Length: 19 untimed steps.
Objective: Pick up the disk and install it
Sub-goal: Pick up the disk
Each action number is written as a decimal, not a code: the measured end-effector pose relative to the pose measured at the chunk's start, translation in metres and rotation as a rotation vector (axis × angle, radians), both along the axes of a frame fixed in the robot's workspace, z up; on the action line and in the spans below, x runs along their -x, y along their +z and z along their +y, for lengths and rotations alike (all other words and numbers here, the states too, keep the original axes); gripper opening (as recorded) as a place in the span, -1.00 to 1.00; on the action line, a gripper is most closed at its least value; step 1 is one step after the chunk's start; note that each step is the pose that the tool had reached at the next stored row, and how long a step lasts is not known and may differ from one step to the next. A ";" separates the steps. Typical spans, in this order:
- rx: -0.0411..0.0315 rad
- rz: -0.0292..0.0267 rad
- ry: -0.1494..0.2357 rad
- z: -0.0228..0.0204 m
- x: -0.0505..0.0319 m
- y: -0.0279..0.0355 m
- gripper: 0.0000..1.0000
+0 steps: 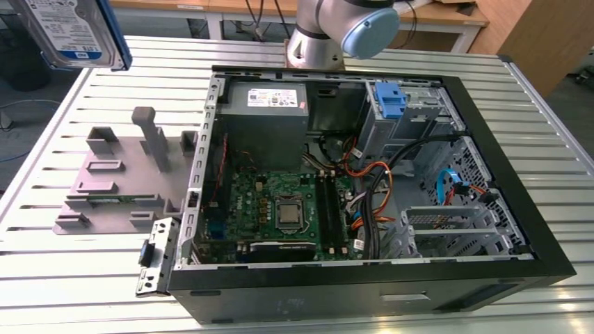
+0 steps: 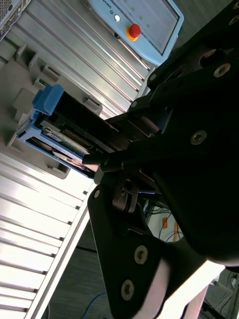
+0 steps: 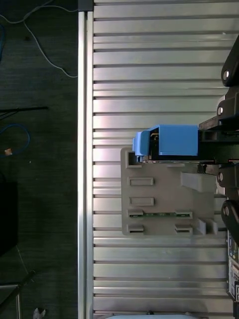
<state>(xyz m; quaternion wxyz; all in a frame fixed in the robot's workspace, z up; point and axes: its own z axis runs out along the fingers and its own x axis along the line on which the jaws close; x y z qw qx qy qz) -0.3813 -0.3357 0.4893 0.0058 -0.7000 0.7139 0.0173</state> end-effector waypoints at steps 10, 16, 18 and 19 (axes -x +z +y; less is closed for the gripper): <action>0.0000 0.0001 0.000 0.0000 -0.0171 0.0000 -0.30; 0.0000 0.0000 0.000 0.0001 -0.0254 0.0000 -0.30; 0.0000 0.0000 0.000 0.0002 -0.0279 0.0000 -0.30; 0.0000 0.0000 0.000 0.0002 -0.0291 0.0000 -0.30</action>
